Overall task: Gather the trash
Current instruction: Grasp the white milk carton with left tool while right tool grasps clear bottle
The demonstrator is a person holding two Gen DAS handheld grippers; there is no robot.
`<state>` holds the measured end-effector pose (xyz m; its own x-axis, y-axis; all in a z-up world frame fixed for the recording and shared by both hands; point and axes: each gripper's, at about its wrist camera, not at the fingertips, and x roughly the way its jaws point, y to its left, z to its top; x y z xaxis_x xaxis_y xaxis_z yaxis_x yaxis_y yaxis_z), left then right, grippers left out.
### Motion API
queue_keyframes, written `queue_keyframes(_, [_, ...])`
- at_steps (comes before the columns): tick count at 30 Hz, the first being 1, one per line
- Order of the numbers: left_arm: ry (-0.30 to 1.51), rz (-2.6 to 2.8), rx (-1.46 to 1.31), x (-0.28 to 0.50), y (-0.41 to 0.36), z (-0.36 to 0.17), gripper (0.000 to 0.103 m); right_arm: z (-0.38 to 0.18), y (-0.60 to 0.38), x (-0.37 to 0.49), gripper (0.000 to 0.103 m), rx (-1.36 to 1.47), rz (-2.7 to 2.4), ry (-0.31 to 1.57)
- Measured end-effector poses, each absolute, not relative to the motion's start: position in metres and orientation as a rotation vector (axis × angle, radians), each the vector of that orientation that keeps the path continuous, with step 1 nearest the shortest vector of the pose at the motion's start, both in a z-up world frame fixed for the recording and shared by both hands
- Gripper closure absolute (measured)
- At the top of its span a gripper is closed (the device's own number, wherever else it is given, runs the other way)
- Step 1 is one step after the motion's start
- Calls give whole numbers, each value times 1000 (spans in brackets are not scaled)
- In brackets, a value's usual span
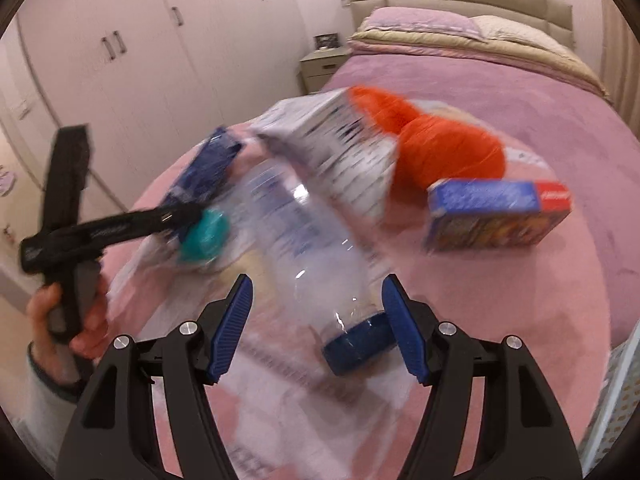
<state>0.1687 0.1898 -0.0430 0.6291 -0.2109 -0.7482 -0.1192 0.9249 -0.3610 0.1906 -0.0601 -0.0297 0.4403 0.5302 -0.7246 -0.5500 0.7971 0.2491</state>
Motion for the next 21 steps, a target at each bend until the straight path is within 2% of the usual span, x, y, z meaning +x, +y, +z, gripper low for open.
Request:
queue_keyframes(8, [883, -21, -396, 148, 192, -39, 46, -21, -33, 174, 40, -108, 594, 829])
queue_keyframes(21, [872, -16, -363, 116, 187, -36, 46, -31, 9, 220, 38, -181, 517, 806])
